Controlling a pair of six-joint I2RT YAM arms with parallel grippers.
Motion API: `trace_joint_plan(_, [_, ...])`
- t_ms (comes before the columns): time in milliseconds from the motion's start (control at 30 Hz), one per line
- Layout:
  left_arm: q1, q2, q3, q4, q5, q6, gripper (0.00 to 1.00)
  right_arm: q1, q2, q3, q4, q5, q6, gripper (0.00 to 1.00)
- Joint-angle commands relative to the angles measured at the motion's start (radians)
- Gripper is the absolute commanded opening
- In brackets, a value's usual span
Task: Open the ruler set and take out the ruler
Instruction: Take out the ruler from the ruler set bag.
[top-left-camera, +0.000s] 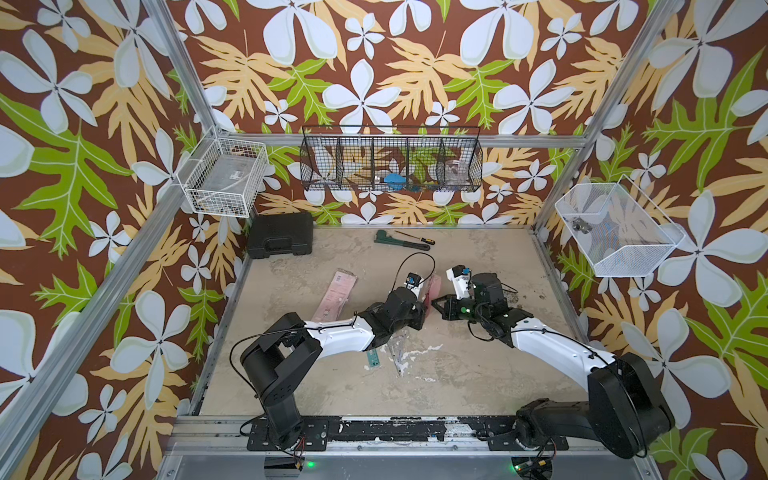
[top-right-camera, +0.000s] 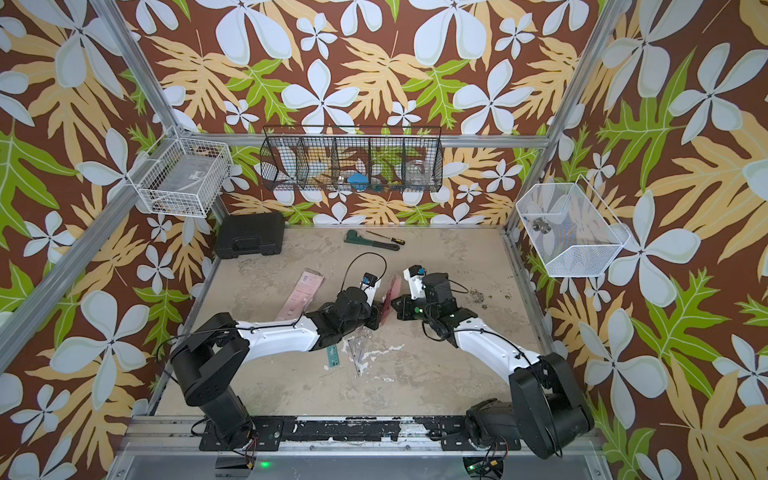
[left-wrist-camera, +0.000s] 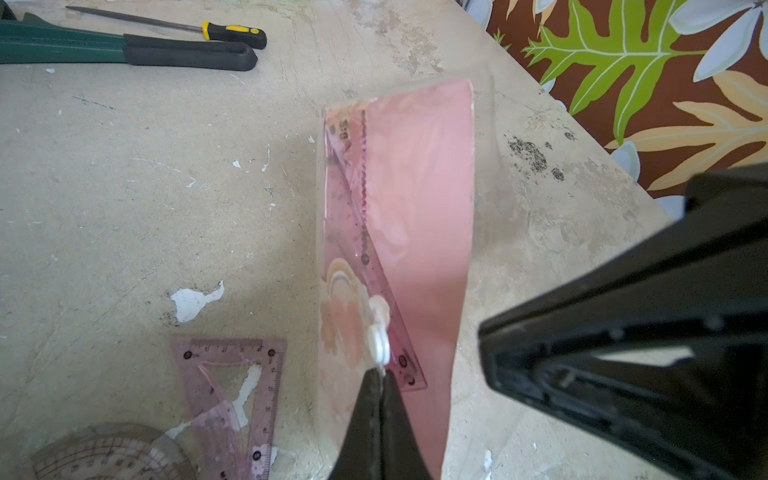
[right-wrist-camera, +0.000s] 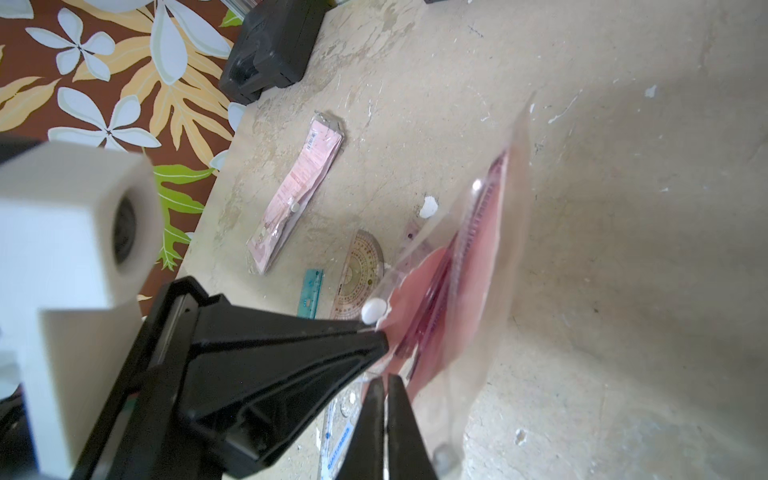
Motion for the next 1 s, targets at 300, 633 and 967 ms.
trace_joint_plan(300, [-0.003, -0.028, -0.018, 0.044, -0.009, 0.0, 0.0, 0.005, 0.094, 0.026, 0.017, 0.073, 0.015, 0.22])
trace_joint_plan(633, [-0.006, -0.037, -0.014, 0.058, 0.014, 0.007, 0.0, 0.004, 0.142, 0.018, 0.096, -0.004, 0.023, 0.25])
trace_joint_plan(967, [-0.012, -0.042, -0.024, 0.07, 0.014, 0.005, 0.0, 0.003, 0.143, 0.0, 0.149, 0.003, 0.051, 0.24])
